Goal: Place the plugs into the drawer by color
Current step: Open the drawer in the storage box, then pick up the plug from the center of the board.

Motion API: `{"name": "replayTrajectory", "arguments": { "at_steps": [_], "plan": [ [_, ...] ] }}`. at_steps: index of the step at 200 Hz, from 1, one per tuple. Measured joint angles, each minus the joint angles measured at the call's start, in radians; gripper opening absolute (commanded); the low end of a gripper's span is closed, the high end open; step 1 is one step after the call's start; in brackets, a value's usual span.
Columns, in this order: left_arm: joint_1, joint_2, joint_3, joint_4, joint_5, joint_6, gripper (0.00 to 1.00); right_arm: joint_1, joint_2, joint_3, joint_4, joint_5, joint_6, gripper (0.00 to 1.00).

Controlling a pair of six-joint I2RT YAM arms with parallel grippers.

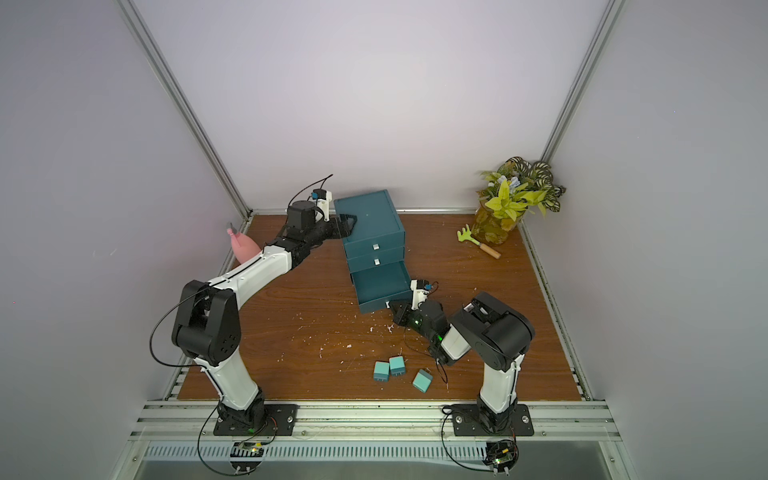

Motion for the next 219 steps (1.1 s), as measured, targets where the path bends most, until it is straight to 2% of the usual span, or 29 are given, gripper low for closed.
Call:
{"name": "replayTrajectory", "arguments": {
  "at_steps": [6, 33, 52, 80, 125, 162, 219],
  "plan": [
    [0.0, 0.0, 0.0, 0.0, 0.0, 0.0, 0.82, 0.0, -0.003, 0.0, -0.004, 0.0, -0.004, 0.03],
    [0.0, 0.0, 0.0, 0.0, 0.0, -0.001, 0.82, 0.001, -0.052, 0.0, -0.076, -0.003, -0.031, 0.33],
    [0.0, 0.0, 0.0, 0.0, 0.0, -0.002, 0.82, 0.001, -0.14, 0.001, -0.18, -0.003, -0.064, 0.42],
    [0.0, 0.0, 0.0, 0.0, 0.001, -0.003, 0.82, 0.008, -0.325, 0.007, -0.379, 0.008, -0.131, 0.47],
    [0.0, 0.0, 0.0, 0.0, 0.003, -0.006, 0.82, 0.088, -0.539, 0.026, -0.759, 0.105, -0.232, 0.46],
    [-0.001, 0.0, -0.002, 0.002, 0.002, -0.006, 0.82, 0.233, -0.595, 0.081, -1.048, 0.226, -0.269, 0.47],
    [-0.006, 0.0, -0.003, 0.006, 0.002, -0.006, 0.82, 0.369, -0.603, 0.149, -1.334, 0.345, -0.255, 0.58]
  ]
}}
